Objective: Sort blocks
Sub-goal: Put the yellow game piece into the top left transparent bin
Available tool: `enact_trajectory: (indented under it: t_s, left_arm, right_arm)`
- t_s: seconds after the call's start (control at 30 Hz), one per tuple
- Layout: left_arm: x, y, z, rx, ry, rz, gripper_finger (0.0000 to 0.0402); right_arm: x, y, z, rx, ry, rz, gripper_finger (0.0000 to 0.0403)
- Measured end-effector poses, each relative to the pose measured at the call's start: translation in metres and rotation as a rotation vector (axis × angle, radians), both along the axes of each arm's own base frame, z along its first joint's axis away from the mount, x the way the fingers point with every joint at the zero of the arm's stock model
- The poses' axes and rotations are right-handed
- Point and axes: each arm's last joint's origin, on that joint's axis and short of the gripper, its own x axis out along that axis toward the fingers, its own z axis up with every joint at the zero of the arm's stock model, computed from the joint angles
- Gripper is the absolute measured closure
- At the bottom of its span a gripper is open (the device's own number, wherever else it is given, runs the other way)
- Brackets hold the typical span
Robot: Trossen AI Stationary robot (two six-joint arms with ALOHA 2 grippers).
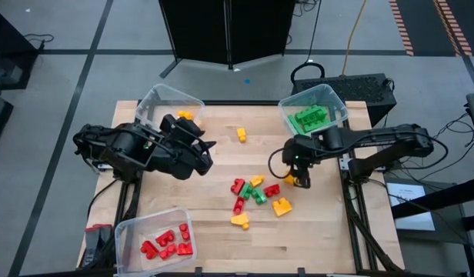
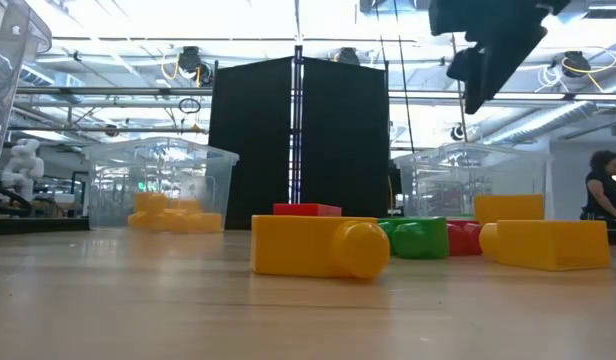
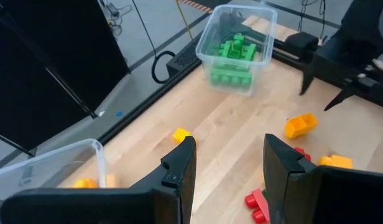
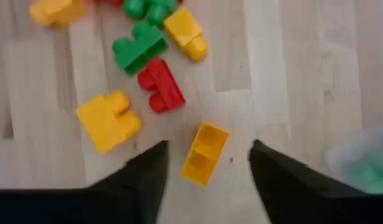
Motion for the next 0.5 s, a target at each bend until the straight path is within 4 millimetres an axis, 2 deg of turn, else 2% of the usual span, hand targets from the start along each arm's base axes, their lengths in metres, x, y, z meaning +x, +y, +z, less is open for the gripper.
enact_trajectory:
  t_s: [0.13, 0.23, 0.33, 0.5]
  left_arm:
    - [0.002, -0.001, -0.006, 0.003, 0.023, -0.003, 0.0294]
    - [0.004, -0.002, -0.012, -0.006, 0.060, -0.016, 0.0294]
    - [0.005, -0.003, -0.016, -0.018, 0.086, -0.027, 0.0294]
    - [0.007, -0.004, -0.025, -0.012, 0.124, -0.031, 0.0294]
  right_arm:
    - [0.008, 0.001, -0.010, -0.022, 0.038, -0.134, 0.0090]
    - [0.018, 0.002, -0.023, -0.005, 0.092, -0.211, 0.0051]
    - [0.028, 0.004, -0.039, -0.011, 0.159, -0.225, 0.0035]
    - [0.039, 0.007, -0.062, -0.031, 0.265, -0.217, 0.0037]
